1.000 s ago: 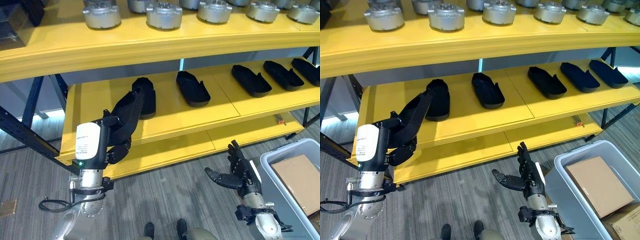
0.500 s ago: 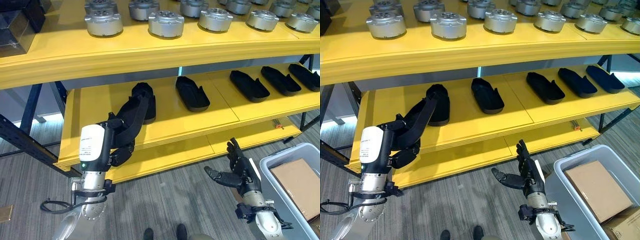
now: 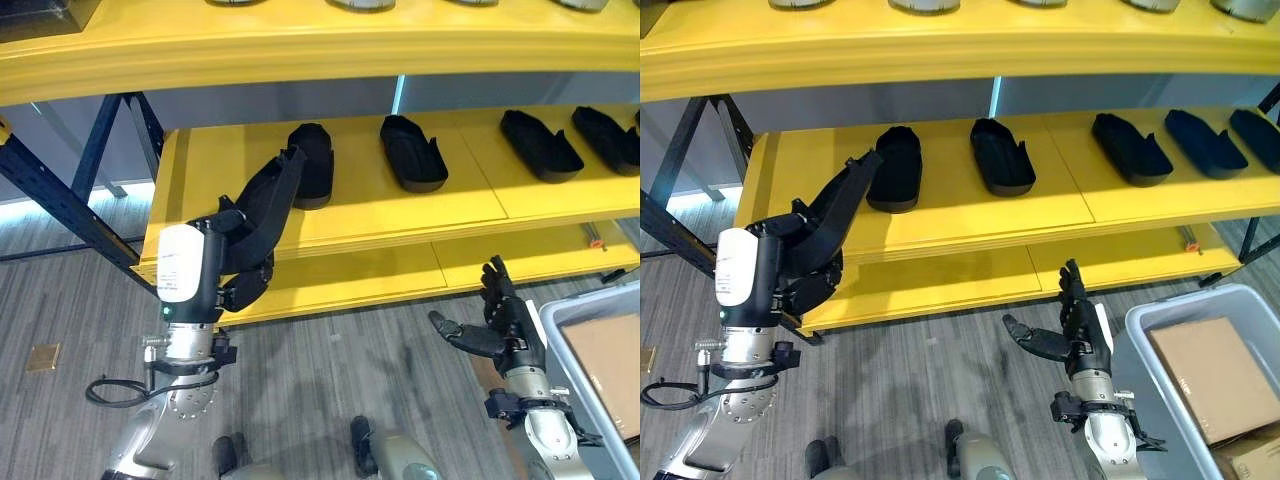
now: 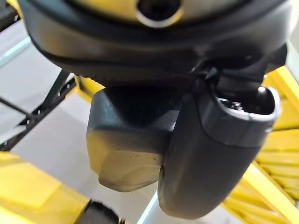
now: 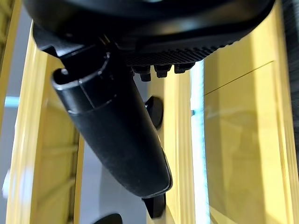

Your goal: Move parts from the plastic box to the shelf.

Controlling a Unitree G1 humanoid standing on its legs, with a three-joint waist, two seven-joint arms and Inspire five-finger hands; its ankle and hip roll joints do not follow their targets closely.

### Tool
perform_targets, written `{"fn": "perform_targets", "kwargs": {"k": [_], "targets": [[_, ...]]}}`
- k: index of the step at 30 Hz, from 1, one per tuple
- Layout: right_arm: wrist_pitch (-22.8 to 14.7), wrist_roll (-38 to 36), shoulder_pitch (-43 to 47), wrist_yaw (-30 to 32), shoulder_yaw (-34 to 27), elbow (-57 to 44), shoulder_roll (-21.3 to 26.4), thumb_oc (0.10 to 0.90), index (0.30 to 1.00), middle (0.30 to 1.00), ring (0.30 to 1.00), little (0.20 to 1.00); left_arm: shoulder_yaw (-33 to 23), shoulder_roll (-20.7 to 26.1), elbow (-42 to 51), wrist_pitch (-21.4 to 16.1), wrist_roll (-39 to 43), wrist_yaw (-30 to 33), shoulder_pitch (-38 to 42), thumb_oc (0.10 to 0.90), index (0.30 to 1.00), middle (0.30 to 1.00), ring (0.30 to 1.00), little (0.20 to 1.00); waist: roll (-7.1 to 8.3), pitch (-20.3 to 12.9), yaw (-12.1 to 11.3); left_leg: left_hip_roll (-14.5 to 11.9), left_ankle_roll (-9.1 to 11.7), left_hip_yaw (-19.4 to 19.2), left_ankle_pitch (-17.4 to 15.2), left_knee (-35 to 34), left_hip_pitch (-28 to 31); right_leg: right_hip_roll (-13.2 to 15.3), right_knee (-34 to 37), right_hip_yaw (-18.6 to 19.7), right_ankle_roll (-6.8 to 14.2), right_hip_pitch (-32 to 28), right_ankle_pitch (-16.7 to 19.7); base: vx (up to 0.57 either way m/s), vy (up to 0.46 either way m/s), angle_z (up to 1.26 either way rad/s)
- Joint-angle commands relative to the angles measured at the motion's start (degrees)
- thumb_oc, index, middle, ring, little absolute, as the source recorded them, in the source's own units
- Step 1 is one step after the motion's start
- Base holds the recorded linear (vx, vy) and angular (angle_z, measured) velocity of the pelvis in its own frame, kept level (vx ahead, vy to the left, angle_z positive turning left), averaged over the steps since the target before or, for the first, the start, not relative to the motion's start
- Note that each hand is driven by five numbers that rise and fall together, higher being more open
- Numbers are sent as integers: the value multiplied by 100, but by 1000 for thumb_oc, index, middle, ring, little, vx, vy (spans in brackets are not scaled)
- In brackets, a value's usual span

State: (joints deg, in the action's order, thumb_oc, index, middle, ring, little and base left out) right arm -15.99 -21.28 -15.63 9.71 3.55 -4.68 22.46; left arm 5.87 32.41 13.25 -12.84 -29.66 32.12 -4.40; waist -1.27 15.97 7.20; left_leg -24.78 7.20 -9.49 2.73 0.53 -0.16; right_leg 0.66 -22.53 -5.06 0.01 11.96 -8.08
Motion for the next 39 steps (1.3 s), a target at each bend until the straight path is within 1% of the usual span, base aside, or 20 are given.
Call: {"fn": "perform_targets", "kwargs": {"k": [1, 2, 5, 8, 10, 11, 12, 13, 14, 17, 21, 28, 31, 33, 35, 37, 39], "targets": [[-699, -15, 89, -85, 248, -828, 56, 900, 1000, 1000, 1000, 1000, -426, 247, 479, -185, -84, 847, 808, 400, 300, 300, 300, 300, 68, -763, -20, 378, 98, 151, 490, -22, -197, 638, 346, 244, 623, -557, -149, 106, 225, 5], [-698, -13, 93, -85, 245, -827, 51, 900, 1000, 1000, 1000, 1000, -414, 250, 460, -187, -89, 858, 827, 400, 300, 300, 300, 300, 76, -756, -24, 389, 90, 149, 471, 2, -201, 649, 364, 248, 632, -571, -141, 60, 127, 6], [-622, 97, 35, -170, 236, -823, 74, 900, 1000, 1000, 1000, 1000, -423, 347, 276, -54, -302, 918, 1026, 400, 300, 300, 300, 300, 174, -768, -28, 524, 78, 70, 219, 330, -255, 813, 602, 287, 720, -781, -31, 95, 157, 4], [-583, 13, -30, -196, 140, -825, 17, 900, 1000, 1000, 1000, 1000, -262, 366, -205, 154, -355, 958, 1373, 400, 300, 300, 300, 300, 258, -811, 12, 640, 79, 73, 16, 591, -340, 950, 868, 294, 786, -988, 49, 99, 152, 0], [-508, 36, -36, -208, 100, -792, 15, 900, 1000, 1000, 1000, 1000, -94, 295, -587, 213, -206, 909, 1650, 400, 300, 300, 300, 300, 307, -828, 34, 734, 55, 99, -136, 773, -405, 1059, 1001, 299, 838, -1092, 96, 78, 138, 9], [-487, 47, -32, -241, 96, -773, 31, 900, 1000, 1000, 1000, 1000, -19, 339, -813, 273, -246, 918, 1786, 400, 300, 300, 300, 300, 332, -822, 47, 763, 55, 110, -200, 888, -456, 1093, 1027, 323, 854, -1112, 112, 47, 114, -1], [-466, 76, -4, -259, 110, -775, 94, 900, 1000, 1000, 1000, 1000, 109, 457, -1112, 424, -339, 880, 2023, 400, 300, 300, 300, 300, 349, -820, 80, 772, 60, 108, -262, 1014, -526, 1122, 1034, 338, 863, -1120, 106, 41, 140, -1], [-463, 85, 12, -322, 103, -796, 164, 900, 1000, 1000, 1000, 1000, 342, 558, -1626, 600, -458, 906, 2460, 400, 300, 300, 300, 300, 391, -780, 111, 800, 61, 158, -399, 1343, -736, 1183, 989, 313, 877, -1122, 81, 24, 102, 0], [-463, 83, 17, -324, 91, -795, 155, 900, 1000, 1000, 1000, 1000, 373, 556, -1663, 598, -461, 925, 2502, 400, 300, 300, 300, 300, 392, -775, 110, 802, 57, 176, -421, 1385, -768, 1187, 983, 303, 881, -1117, 75, 22, 87, 6], [-438, 98, 6, -388, 64, -793, 219, 900, 1000, 1000, 1000, 1000, 586, 585, -2185, 772, -495, 869, 3004, 400, 300, 300, 300, 300, 406, -748, 164, 805, 94, 259, -527, 1689, -1002, 1219, 921, 269, 880, -1092, 45, 16, 49, 6], [-400, 81, 11, -497, 99, -764, 281, 900, 1000, 1000, 1000, 1000, 784, 760, -2684, 936, -613, 789, 3543, 400, 300, 300, 300, 300, 418, -733, 214, 800, 118, 345, -615, 1923, -1219, 1224, 804, 270, 883, -992, -3, 6, 39, 6], [-381, 128, 201, -632, 244, -735, 450, 900, 1000, 1000, 1000, 1000, 1317, 1100, -3507, 1210, -866, 471, 4428, 400, 300, 300, 300, 300, 440, -532, 268, 777, 93, 420, -733, 2256, -1525, 1186, 440, 391, 891, -612, -64, -37, 22, 0], [-385, 158, 303, -636, 332, -698, 492, 900, 1000, 1000, 1000, 1000, 1577, 1030, -3886, 1314, -887, 456, 4865, 400, 300, 300, 300, 300, 436, -427, 285, 753, 81, 472, -758, 2372, -1688, 1144, 199, 421, 882, -396, -129, -57, 1, -4], [-382, 161, 313, -645, 350, -697, 507, 900, 1000, 1000, 1000, 1000, 1613, 1008, -3979, 1332, -865, 461, 4938, 400, 300, 300, 300, 300, 432, -410, 298, 751, 80, 483, -761, 2392, -1715, 1139, 141, 432, 875, -340, -144, -47, 1, 0], [-363, 218, 411, -659, 448, -696, 604, 900, 1000, 1000, 1000, 1000, 1724, 934, -4215, 1432, -801, 488, 5262, 400, 300, 300, 300, 300, 417, -334, 327, 741, 85, 522, -751, 2456, -1866, 1103, -89, 483, 857, -83, -204, -81, -2, 0], [-359, 224, 428, -664, 457, -696, 618, 900, 1000, 1000, 1000, 1000, 1751, 921, -4236, 1442, -786, 486, 5348, 400, 300, 300, 300, 300, 416, -317, 333, 737, 85, 532, -745, 2472, -1911, 1098, -157, 489, 855, -12, -216, -60, -13, -3], [-359, 245, 458, -658, 480, -678, 639, 900, 1000, 1000, 1000, 1000, 1829, 898, -4380, 1501, -735, 499, 5527, 400, 300, 300, 300, 300, 410, -269, 350, 711, 88, 586, -708, 2540, -2082, 1052, -337, 508, 830, 217, -249, -81, -39, -3]]}}
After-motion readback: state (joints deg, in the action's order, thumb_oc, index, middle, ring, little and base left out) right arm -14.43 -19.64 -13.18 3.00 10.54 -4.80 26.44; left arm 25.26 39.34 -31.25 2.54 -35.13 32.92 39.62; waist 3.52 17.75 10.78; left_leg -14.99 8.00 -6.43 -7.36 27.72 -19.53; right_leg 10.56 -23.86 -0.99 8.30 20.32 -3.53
